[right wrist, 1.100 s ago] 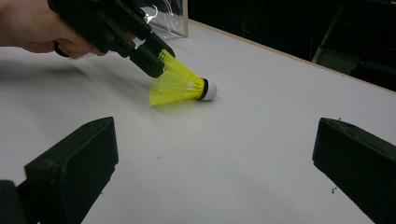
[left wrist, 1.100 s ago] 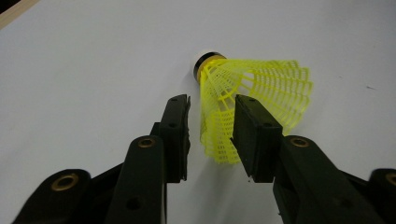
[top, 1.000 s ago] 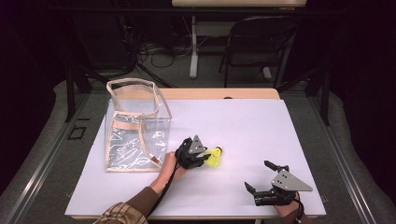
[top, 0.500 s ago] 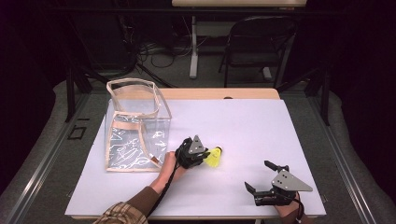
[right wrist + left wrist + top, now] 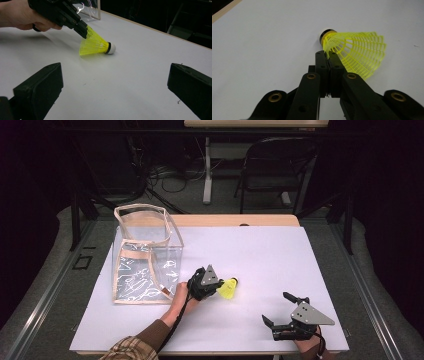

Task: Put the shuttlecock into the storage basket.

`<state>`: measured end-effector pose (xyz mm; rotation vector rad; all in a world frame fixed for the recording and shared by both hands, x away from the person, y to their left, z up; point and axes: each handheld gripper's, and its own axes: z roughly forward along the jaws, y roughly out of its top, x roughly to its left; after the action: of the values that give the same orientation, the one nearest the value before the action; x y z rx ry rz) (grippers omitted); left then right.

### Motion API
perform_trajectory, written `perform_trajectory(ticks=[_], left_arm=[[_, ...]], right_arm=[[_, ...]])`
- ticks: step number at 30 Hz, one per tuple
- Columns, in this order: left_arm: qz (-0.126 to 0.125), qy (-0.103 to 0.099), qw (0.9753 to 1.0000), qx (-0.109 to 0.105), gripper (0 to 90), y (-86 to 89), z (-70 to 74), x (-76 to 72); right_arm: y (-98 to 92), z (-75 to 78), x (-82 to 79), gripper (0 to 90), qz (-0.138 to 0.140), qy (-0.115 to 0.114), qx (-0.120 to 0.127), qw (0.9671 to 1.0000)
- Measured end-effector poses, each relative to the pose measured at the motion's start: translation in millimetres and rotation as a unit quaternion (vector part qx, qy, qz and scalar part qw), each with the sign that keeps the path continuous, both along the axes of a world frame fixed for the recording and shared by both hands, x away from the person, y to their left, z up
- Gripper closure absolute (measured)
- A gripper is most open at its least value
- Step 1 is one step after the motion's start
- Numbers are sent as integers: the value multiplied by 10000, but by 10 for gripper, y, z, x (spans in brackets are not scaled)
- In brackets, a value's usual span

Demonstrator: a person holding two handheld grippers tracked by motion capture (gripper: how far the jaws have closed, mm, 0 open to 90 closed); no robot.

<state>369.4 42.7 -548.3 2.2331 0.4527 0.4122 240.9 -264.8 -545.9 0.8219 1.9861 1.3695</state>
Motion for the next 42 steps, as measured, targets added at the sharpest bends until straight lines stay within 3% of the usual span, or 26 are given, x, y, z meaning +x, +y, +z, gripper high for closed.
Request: perform_trajectory(ticks=[42], left_arm=[[141,-26,9993,-333,892,202,107,-30]], right_arm=[[0,-1,-1,0,-3,16,-9,10000]])
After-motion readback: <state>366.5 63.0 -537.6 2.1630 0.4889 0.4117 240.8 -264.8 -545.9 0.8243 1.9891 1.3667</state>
